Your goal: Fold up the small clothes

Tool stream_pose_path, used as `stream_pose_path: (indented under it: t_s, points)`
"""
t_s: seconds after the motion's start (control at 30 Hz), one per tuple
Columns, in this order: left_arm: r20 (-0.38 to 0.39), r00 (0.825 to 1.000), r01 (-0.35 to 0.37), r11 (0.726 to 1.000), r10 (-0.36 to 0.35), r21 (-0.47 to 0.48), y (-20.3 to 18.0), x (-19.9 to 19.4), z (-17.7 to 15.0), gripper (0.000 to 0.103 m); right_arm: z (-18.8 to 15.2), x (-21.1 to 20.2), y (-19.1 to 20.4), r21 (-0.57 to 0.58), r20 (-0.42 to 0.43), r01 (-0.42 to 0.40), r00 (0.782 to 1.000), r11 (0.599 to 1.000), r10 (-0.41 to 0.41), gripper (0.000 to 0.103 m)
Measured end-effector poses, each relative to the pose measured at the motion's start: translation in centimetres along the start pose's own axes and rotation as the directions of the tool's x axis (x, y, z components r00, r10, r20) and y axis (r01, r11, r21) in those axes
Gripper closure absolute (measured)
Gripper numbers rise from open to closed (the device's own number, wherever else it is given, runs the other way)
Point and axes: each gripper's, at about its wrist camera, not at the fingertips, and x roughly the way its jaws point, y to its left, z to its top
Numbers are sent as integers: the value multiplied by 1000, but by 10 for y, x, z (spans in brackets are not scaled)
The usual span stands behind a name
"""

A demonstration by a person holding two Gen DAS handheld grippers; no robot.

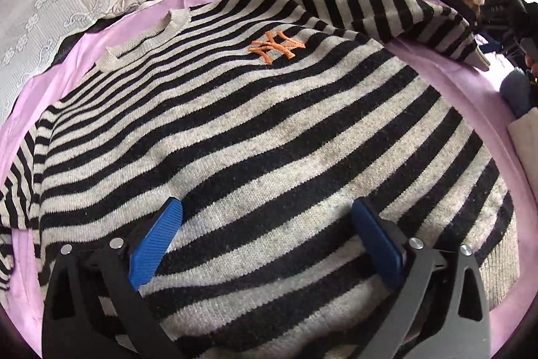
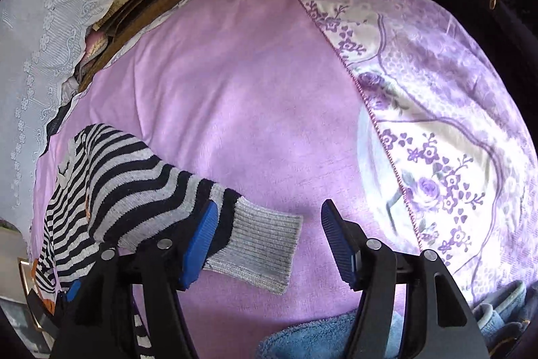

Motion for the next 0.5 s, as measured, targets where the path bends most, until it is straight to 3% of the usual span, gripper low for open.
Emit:
stream_pose_path:
  t_s: [0.13,0.2,0.33,0.5]
  points:
    - [18,1000,1,1000,0,-30,5,-7,-7,5,-16,20,14,-56,-61,44,997,997,-47,65]
    - [22,1000,-19,1000,19,-17,1,-7,-6,5,-19,12,23,-91,-18,37,999,995,-39,87]
    - [30,999,-29,999,30,-17,-1,-12,-5,5,-10,-22,36,-139,159,97,985,986,-74,90]
    - [48,996,71,997,-70,-17,-15,-24,0,5,42,-51,27,-76,292,158,948,985,-129,90]
